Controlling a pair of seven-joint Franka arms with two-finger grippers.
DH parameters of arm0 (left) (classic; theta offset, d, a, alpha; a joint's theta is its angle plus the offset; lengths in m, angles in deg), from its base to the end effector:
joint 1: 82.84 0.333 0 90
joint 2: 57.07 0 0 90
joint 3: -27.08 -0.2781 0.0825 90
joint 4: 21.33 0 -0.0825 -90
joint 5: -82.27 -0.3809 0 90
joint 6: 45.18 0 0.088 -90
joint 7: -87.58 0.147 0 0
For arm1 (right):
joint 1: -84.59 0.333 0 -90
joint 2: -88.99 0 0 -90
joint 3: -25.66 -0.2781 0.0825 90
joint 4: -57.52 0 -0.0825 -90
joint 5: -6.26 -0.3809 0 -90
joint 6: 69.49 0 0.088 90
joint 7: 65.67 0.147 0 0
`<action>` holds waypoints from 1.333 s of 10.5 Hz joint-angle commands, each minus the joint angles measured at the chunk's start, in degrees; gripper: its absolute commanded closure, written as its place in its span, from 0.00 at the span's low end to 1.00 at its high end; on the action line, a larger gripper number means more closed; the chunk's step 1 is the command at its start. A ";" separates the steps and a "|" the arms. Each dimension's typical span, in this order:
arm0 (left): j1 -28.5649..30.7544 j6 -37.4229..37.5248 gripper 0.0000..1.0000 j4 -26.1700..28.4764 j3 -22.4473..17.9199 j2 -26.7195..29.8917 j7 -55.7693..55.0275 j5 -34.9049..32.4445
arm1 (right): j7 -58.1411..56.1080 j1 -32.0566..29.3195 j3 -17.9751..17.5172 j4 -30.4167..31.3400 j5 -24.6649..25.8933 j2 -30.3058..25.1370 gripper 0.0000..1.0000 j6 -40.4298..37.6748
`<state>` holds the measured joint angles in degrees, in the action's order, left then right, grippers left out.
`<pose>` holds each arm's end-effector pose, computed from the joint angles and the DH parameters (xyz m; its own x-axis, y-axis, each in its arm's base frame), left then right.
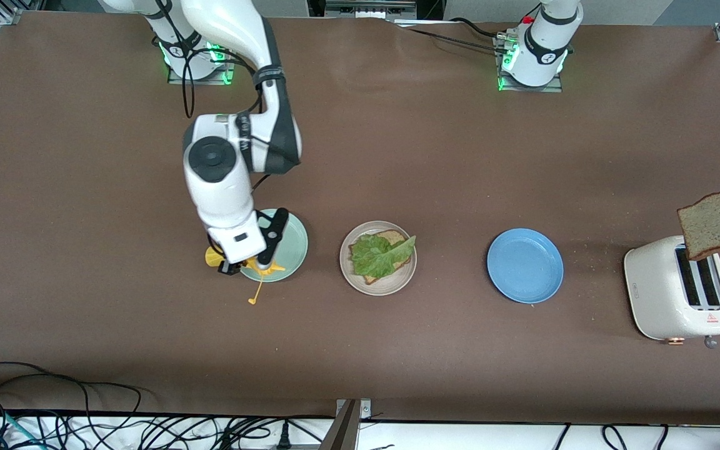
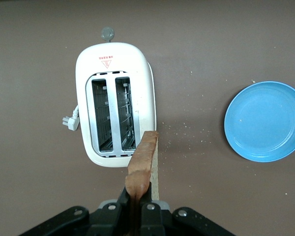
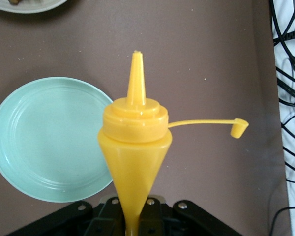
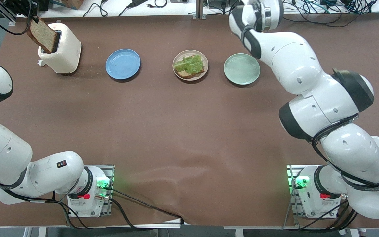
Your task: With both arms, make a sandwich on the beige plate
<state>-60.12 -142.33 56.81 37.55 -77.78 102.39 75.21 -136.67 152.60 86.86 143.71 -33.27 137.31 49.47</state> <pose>0.6261 0.1677 0.4406 0.9980 -0.0497 -0.0380 -0.0515 -0.9974 -0.0495 0.6478 0.2486 0.2970 0.2837 0.9589 -0.0040 0.9408 -0.2775 0.1949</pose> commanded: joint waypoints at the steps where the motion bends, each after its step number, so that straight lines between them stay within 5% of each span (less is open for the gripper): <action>1: 0.05 0.47 1.00 0.44 -0.10 0.67 -0.22 1.08 | -8.50 -5.93 -0.12 -0.06 -10.86 -1.38 1.00 -5.63; 6: 0.05 0.47 1.00 0.44 -0.10 0.67 -0.30 1.08 | -28.75 -23.50 -2.83 4.76 -39.42 -0.42 1.00 -28.29; 8: 0.05 0.47 1.00 0.44 -0.10 0.58 -0.30 1.08 | -34.97 -30.27 -7.56 4.95 -42.38 0.28 1.00 -31.76; 12: -0.03 0.47 1.00 0.44 -0.10 0.58 -0.30 1.08 | -46.30 -48.55 -26.71 4.95 -45.46 0.99 1.00 -37.83; 14: -0.03 0.47 1.00 0.44 -0.10 0.58 -0.30 1.08 | -51.33 -51.92 -29.30 4.87 -45.37 2.56 1.00 -40.19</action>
<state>-60.14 -142.30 56.89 37.57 -77.86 102.38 75.21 -184.83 102.91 59.27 148.94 -77.30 139.50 12.19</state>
